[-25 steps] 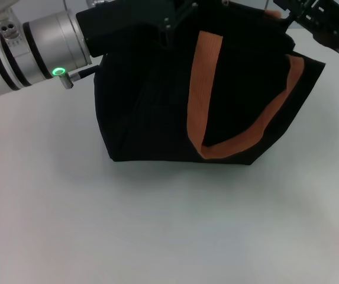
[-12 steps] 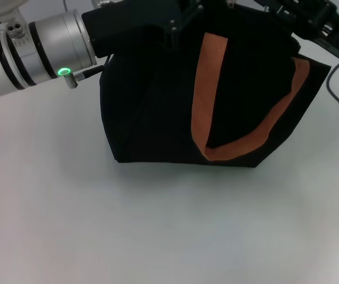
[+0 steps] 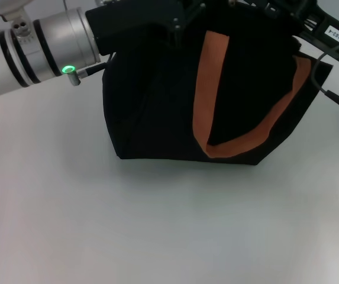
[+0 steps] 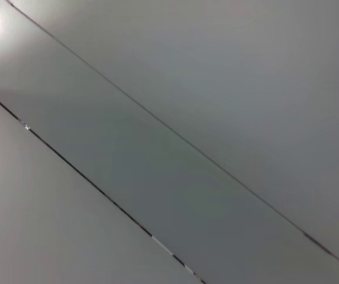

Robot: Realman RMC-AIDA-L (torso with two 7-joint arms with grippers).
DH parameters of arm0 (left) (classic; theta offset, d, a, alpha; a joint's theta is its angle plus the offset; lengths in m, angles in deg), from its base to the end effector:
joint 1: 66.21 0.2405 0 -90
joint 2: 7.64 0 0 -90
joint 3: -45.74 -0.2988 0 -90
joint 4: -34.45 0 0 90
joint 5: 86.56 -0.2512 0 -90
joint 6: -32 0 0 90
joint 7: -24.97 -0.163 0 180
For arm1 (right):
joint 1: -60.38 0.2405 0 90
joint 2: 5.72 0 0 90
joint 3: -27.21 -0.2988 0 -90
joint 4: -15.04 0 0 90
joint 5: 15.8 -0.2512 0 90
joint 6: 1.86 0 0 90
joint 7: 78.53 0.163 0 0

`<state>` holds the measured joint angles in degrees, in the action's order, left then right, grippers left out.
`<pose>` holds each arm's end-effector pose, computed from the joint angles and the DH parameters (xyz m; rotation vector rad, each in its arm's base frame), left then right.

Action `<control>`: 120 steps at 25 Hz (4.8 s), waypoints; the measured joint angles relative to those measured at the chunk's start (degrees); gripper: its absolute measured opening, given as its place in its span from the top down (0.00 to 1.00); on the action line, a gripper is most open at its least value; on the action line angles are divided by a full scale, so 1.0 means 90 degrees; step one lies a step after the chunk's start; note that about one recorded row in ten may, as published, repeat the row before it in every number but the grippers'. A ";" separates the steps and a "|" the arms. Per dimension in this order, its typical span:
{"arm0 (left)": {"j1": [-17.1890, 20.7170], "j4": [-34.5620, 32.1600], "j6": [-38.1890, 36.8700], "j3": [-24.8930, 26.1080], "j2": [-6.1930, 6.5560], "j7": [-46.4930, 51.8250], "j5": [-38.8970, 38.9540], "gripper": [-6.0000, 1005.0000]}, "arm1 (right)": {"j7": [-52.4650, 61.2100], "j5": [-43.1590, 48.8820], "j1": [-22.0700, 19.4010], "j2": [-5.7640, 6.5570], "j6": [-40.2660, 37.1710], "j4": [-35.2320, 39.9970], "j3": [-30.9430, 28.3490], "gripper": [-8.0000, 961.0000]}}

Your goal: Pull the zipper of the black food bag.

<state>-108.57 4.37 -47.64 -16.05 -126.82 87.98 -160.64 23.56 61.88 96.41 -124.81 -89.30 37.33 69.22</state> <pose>-0.1614 0.4589 -0.0577 -2.5486 -0.1166 -1.1766 0.2463 0.4330 -0.0232 -2.2011 1.2771 1.6312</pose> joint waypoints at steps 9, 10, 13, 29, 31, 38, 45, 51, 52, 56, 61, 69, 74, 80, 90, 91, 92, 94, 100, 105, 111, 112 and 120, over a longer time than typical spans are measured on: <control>-0.0088 0.0129 0.0032 -0.0001 0.0000 -0.0134 0.0040 0.96 | 0.0089 0.0001 0.0101 0.0000 0.0109 -0.0016 0.0154 0.35; -0.0088 0.0130 0.0033 -0.0001 0.0000 -0.0137 0.0065 0.96 | 0.0092 0.0002 0.0097 0.0000 0.0122 -0.0016 0.0155 0.35; -0.0100 0.0130 0.0064 -0.0001 0.0000 -0.0167 0.0070 0.96 | 0.0160 0.0002 0.0096 0.0000 0.0124 -0.0016 0.0156 0.35; -0.0115 0.0139 0.0127 0.0000 0.0000 -0.0234 0.0137 0.96 | 0.0470 -0.0030 0.0117 0.0000 -0.0027 -0.0016 0.0225 0.35; -0.0120 0.0139 0.0146 0.0000 0.0000 -0.0234 0.0137 0.96 | 0.0490 -0.0043 0.0118 0.0000 -0.0028 -0.0016 0.0226 0.35; -0.0127 0.0142 0.0158 0.0000 0.0000 -0.0234 0.0138 0.96 | 0.0589 -0.0067 0.0147 -0.0006 -0.0042 -0.0015 0.0225 0.35; -0.0128 0.0198 0.0206 0.0000 0.0000 -0.0274 0.0217 0.96 | 0.0589 -0.0068 0.0173 -0.0010 -0.0028 -0.0016 0.0225 0.35; -0.0128 0.0207 0.0249 -0.0103 0.0000 -0.0308 0.0299 0.96 | 0.0590 -0.0067 0.0177 -0.0010 0.0009 -0.0016 0.0222 0.36; -0.0127 0.0207 0.0252 -0.0110 0.0000 -0.0308 0.0303 0.96 | 0.0590 -0.0068 0.0177 -0.0010 0.0011 -0.0015 0.0218 0.36; -0.0127 0.0207 0.0260 -0.0124 0.0000 -0.0325 0.0306 0.96 | 0.0590 -0.0067 0.0179 -0.0017 0.0014 -0.0016 0.0183 0.36; -0.0127 0.0208 0.0290 -0.0128 0.0000 -0.0330 0.0316 0.96 | 0.0590 -0.0072 0.0213 -0.0019 0.0023 -0.0029 0.0197 0.36; -0.0126 0.0211 0.0307 -0.0149 0.0000 -0.0394 0.0373 0.96 | 0.0457 -0.0076 0.0288 -0.0019 0.0032 -0.0256 0.0217 0.48; -0.0127 0.0260 0.0309 -0.0150 -0.0001 -0.0399 0.0389 0.96 | 0.0425 -0.0084 0.0280 -0.0020 0.0012 -0.0298 0.0164 0.57; -0.0126 0.0268 0.0314 -0.0149 0.0000 -0.0400 0.0390 0.96 | 0.0378 -0.0095 0.0262 -0.0019 -0.0002 -0.0305 0.0190 0.63; -0.0127 0.0268 0.0313 -0.0157 0.0000 -0.0400 0.0444 0.96 | -0.0090 -0.0092 0.0216 -0.0019 -0.0051 -0.0297 0.0158 0.73; -0.0127 0.0268 0.0312 -0.0157 -0.0001 -0.0401 0.0449 0.96 | -0.0469 -0.0106 0.0182 -0.0024 -0.0132 -0.0307 0.0146 0.74; -0.0127 0.0268 0.0312 -0.0157 -0.0001 -0.0401 0.0449 0.96 | -0.0469 -0.0106 0.0182 -0.0024 -0.0132 -0.0307 0.0146 0.74; -0.0125 0.0267 0.0315 -0.0156 0.0000 -0.0401 0.0463 0.96 | -0.0971 -0.0234 0.0095 -0.0042 -0.0299 -0.0336 0.0143 0.72; -0.0113 0.0271 0.0319 -0.0161 0.0001 -0.0400 0.0465 0.96 | -0.2235 -0.0583 -0.0216 -0.0058 -0.0981 -0.0395 0.0151 0.66; -0.0117 0.0275 0.0319 -0.0167 -0.0001 -0.0393 0.0466 0.96 | -0.2238 -0.0587 -0.0661 -0.0028 -0.1074 -0.0379 0.0073 0.53; -0.0124 0.0276 0.0273 -0.0280 -0.0001 -0.0393 0.0540 0.96 | -0.1016 -0.0565 -0.0801 0.0040 -0.0832 -0.0352 0.0067 0.40; -0.0124 0.0276 0.0272 -0.0309 -0.0001 -0.0393 0.0562 0.96 | -0.0730 -0.0552 -0.0798 0.0068 -0.0778 -0.0352 0.0082 0.39; -0.0127 0.0276 0.0297 -0.0477 0.0000 -0.0432 0.0665 0.96 | 0.0845 -0.0193 -0.0645 0.0201 -0.0644 -0.0028 0.0306 0.39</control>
<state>-109.71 6.85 -44.97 -20.34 -126.82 84.09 -154.66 31.16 60.14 90.60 -123.00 -95.10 37.08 71.98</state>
